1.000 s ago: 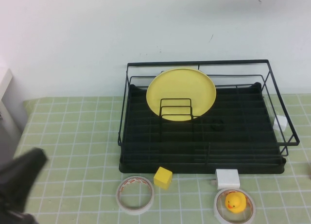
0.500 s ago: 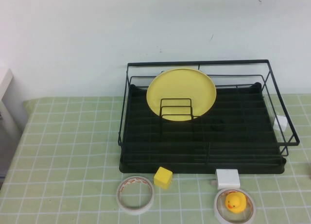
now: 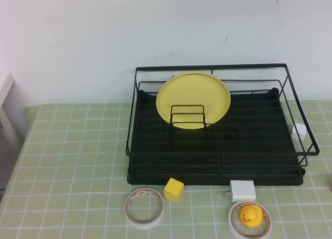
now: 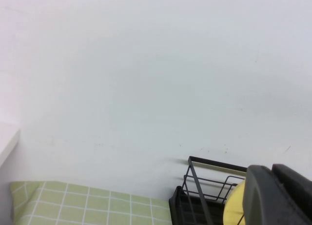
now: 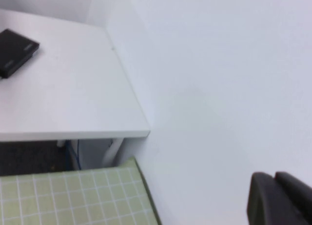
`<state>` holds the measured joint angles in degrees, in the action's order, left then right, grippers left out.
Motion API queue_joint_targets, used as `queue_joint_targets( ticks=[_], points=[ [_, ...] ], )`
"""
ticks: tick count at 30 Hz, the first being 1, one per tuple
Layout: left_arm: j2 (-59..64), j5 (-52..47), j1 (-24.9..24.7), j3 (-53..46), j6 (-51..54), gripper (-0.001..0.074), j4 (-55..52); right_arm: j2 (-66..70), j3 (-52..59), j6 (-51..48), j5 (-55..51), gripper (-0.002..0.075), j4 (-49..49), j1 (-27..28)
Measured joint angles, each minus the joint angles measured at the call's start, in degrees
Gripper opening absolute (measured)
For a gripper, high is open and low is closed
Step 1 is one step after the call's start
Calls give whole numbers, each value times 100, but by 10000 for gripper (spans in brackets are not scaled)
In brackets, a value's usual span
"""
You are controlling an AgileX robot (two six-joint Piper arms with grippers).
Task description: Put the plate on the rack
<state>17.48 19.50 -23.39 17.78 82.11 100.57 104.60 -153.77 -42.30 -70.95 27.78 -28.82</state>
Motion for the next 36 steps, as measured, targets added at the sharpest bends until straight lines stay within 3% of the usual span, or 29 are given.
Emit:
queue_joint_targets(
  ticks=[8,17,24,36],
  points=[
    [0,0,0,0,0,-1,0,-857,1147,33,0,11,21,0],
    [0,0,0,0,0,-1,0,-2488,4162,-81,0,11,-119,0],
    [0,0,0,0,0,-1,0,-4665,6892,1114,106,11,-1172,0],
    [0,0,0,0,0,-1,0,-7935,11813,1949,4028,11,-1753,0]
  ],
)
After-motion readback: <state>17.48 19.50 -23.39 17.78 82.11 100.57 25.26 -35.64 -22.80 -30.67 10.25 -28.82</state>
